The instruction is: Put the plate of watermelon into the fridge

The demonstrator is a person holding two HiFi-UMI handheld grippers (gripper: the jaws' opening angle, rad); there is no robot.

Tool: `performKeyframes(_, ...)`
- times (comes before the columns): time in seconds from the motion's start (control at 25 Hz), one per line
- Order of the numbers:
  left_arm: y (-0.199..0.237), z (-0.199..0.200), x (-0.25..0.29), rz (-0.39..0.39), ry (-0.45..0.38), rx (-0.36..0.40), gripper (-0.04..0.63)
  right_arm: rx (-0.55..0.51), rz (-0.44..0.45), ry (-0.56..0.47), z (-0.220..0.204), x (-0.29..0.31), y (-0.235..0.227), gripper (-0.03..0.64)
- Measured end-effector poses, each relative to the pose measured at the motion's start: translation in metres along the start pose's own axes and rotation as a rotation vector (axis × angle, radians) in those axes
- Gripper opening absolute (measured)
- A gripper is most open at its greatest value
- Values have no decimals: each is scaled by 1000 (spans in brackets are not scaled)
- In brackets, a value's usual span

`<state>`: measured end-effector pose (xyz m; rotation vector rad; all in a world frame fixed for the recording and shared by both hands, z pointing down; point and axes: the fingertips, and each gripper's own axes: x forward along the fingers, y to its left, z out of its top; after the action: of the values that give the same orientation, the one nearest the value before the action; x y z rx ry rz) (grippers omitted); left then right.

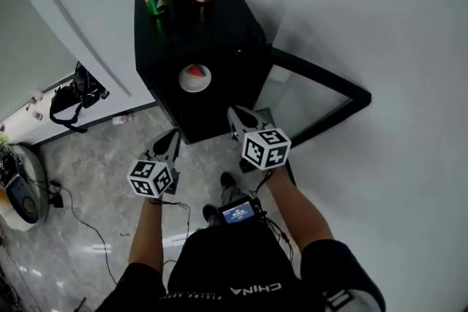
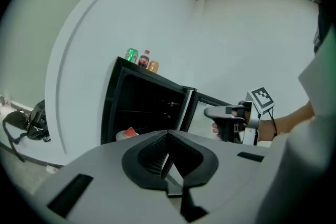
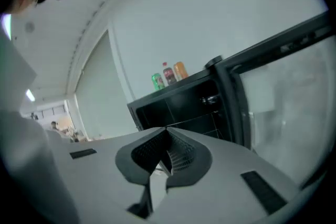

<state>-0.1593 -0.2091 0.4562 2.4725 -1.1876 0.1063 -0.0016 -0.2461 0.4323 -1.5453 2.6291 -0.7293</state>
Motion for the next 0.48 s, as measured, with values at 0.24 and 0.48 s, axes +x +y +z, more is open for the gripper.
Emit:
performKeyframes(0.24,-13,-21,-45,41,-57,-110,12,69,-124,-8,0,-106,-40,15)
performKeyframes(0.48,-44,-19,-38,32,-45,-65,12,-38,-172,27,13,-152,-71,15)
